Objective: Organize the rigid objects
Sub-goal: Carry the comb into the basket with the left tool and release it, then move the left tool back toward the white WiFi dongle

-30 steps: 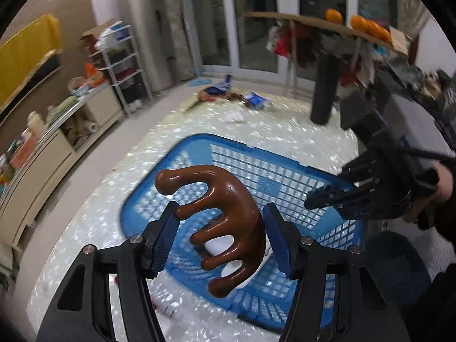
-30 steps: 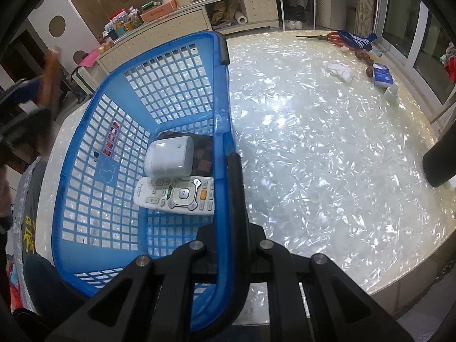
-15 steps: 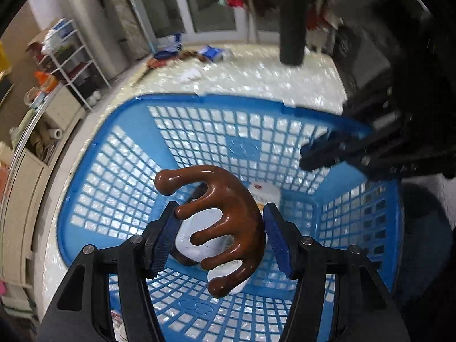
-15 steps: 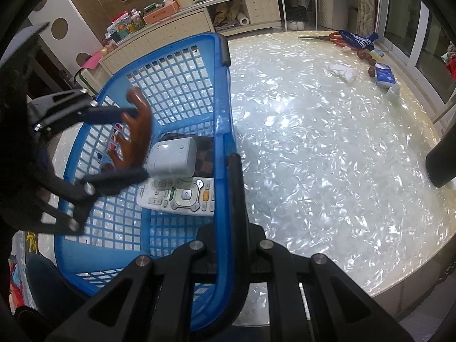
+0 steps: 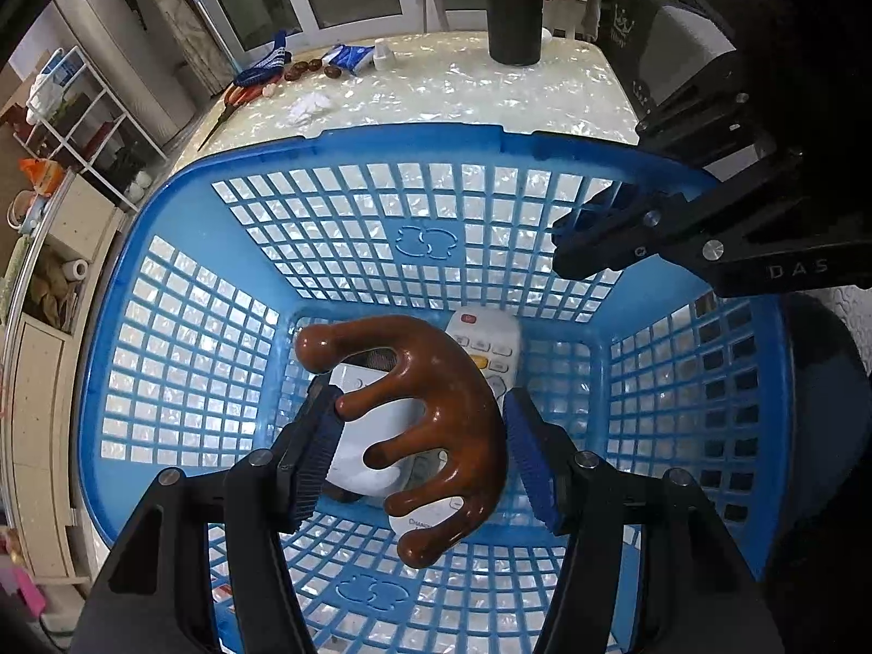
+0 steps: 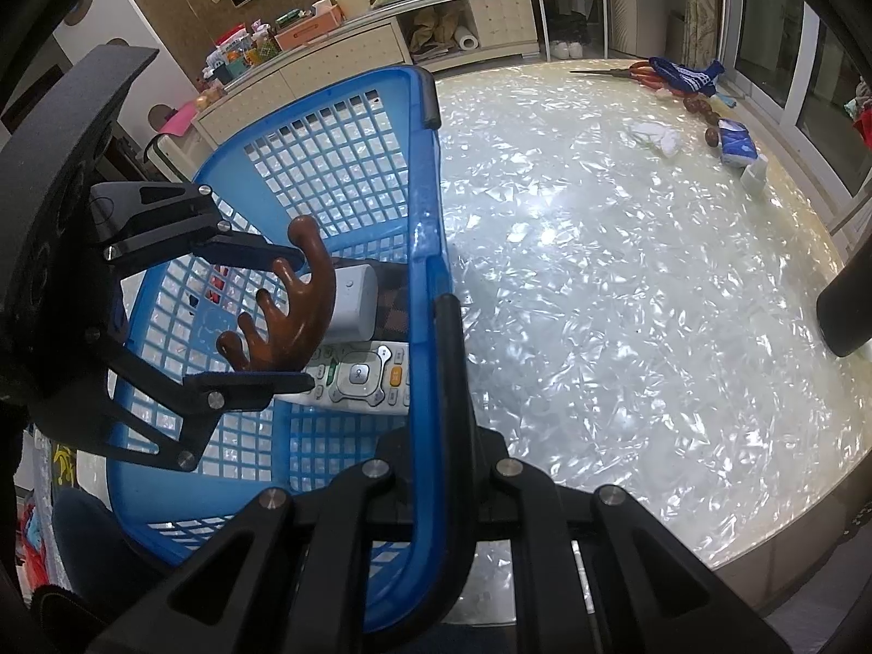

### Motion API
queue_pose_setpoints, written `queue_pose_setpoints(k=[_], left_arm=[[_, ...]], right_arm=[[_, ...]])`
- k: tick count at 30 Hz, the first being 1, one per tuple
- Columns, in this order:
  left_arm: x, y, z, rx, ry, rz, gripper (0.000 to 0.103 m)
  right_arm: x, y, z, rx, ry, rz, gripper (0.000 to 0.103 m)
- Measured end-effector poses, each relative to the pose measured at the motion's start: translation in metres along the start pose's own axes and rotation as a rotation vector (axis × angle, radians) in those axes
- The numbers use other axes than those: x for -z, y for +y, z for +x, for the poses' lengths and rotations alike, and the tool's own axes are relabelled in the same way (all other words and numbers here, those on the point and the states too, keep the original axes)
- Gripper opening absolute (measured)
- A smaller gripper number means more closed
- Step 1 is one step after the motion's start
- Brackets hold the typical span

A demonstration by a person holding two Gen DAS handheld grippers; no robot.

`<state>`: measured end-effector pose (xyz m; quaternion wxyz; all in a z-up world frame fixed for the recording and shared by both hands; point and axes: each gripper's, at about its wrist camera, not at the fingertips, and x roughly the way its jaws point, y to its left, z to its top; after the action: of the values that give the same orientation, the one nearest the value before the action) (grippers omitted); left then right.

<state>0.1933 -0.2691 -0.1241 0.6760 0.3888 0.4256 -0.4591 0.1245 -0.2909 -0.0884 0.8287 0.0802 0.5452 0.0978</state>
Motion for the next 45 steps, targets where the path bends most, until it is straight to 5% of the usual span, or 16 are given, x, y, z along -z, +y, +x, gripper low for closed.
queue_pose_setpoints(k=[15, 23, 39, 45], left_arm=[[-0.005, -0.002, 0.01, 0.0, 0.061, -0.004, 0.067], [-0.002, 0.0, -0.005, 0.043, 0.037, -0.022, 0.103], [0.039, 0.02, -0.105, -0.112, -0.042, -0.115, 0.103], [0.092, 0.033, -0.124, -0.042, 0.004, -0.29, 0.103]], right_arm=[[0.0, -0.001, 0.0, -0.002, -0.001, 0.001, 0.008], [0.0, 0.0, 0.0, -0.005, -0.001, 0.001, 0.008], [-0.001, 0.001, 0.0, 0.0, 0.007, -0.011, 0.008], [-0.001, 0.0, 0.0, -0.001, 0.005, -0.012, 0.008]])
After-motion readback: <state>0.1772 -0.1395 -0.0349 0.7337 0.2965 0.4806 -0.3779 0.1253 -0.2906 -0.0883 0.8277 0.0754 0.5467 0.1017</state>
